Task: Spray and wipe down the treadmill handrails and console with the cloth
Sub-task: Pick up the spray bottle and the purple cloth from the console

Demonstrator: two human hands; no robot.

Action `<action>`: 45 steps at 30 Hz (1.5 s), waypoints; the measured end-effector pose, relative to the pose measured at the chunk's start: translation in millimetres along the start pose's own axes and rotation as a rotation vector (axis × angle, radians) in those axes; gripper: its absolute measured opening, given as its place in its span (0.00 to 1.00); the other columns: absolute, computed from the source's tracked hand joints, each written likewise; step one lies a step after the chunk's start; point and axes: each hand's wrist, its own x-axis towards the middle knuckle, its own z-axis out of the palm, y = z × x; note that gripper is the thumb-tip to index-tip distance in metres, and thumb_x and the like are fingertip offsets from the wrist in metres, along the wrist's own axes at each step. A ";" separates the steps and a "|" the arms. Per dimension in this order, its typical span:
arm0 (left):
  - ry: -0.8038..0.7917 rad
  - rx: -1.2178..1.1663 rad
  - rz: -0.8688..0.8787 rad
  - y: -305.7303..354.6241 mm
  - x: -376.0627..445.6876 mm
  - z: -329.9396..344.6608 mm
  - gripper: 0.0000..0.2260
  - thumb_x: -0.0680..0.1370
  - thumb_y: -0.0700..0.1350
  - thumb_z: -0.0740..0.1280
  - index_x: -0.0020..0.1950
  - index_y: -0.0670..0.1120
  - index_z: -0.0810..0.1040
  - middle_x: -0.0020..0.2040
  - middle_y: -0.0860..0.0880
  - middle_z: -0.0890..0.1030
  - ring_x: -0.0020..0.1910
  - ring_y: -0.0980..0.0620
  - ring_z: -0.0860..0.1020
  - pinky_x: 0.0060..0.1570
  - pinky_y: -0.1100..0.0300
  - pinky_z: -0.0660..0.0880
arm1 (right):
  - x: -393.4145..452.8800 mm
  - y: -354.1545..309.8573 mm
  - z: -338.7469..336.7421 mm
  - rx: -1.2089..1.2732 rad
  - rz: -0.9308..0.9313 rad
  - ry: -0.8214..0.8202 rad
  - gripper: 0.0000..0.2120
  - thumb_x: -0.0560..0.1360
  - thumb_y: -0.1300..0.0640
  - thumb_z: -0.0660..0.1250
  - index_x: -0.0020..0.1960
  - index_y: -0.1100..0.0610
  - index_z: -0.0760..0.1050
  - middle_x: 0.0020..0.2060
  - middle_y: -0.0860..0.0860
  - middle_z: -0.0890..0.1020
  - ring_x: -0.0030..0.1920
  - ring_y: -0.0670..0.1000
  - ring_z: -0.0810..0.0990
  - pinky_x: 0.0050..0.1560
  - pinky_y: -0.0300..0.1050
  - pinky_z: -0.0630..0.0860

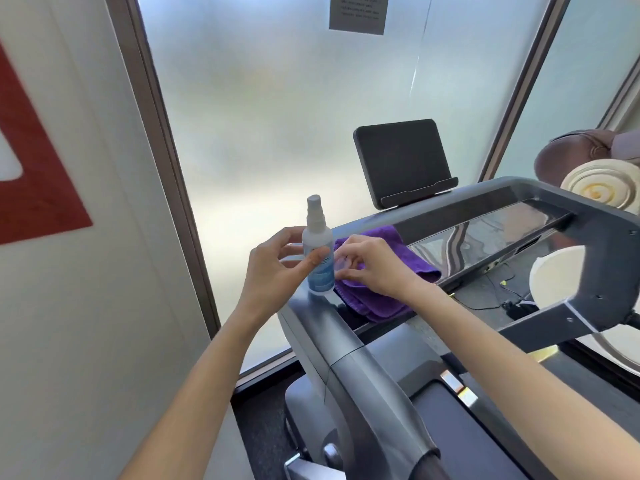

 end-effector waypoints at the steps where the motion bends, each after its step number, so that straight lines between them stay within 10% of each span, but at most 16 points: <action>1: -0.002 0.007 0.004 0.6 -1.1 -2.5 0.12 0.73 0.45 0.74 0.56 0.48 0.80 0.51 0.55 0.83 0.48 0.63 0.81 0.43 0.69 0.76 | 1.3 -1.0 2.8 -0.006 -0.011 -0.041 0.11 0.74 0.65 0.76 0.55 0.64 0.84 0.48 0.61 0.80 0.42 0.50 0.76 0.45 0.29 0.72; 11: 0.019 0.015 0.016 4.3 -9.6 -12.0 0.10 0.73 0.46 0.74 0.53 0.52 0.80 0.50 0.57 0.83 0.48 0.63 0.81 0.44 0.69 0.76 | 8.6 -2.0 21.9 -0.027 -0.021 -0.167 0.13 0.73 0.71 0.74 0.56 0.65 0.82 0.39 0.48 0.78 0.39 0.43 0.77 0.45 0.37 0.76; 16: 0.020 0.022 0.012 3.8 -13.0 -10.7 0.09 0.72 0.48 0.74 0.52 0.54 0.80 0.49 0.59 0.83 0.48 0.63 0.81 0.45 0.68 0.77 | 2.0 -2.7 17.4 0.009 0.009 -0.154 0.20 0.72 0.72 0.74 0.64 0.64 0.79 0.53 0.59 0.84 0.52 0.54 0.82 0.57 0.43 0.79; 23: -0.001 0.037 0.017 9.3 -12.2 4.2 0.11 0.72 0.46 0.75 0.54 0.49 0.81 0.49 0.55 0.84 0.47 0.60 0.82 0.47 0.65 0.79 | -23.4 -29.6 -20.8 0.494 -0.099 0.304 0.17 0.80 0.65 0.67 0.66 0.52 0.73 0.60 0.52 0.83 0.61 0.49 0.82 0.63 0.43 0.78; 33: -0.087 0.019 0.089 28.7 -13.2 48.1 0.12 0.72 0.44 0.75 0.53 0.43 0.82 0.44 0.53 0.84 0.41 0.58 0.81 0.43 0.62 0.79 | -52.8 -45.4 -36.7 0.640 -0.124 0.315 0.20 0.79 0.61 0.68 0.68 0.49 0.69 0.52 0.61 0.86 0.56 0.54 0.86 0.59 0.50 0.81; 45: 0.037 0.142 0.169 26.8 -20.7 79.4 0.18 0.66 0.55 0.78 0.48 0.46 0.78 0.43 0.51 0.83 0.41 0.52 0.81 0.40 0.58 0.79 | -61.7 -42.0 -46.6 0.789 -0.086 0.557 0.02 0.80 0.62 0.67 0.52 0.59 0.76 0.44 0.48 0.88 0.44 0.51 0.88 0.46 0.40 0.82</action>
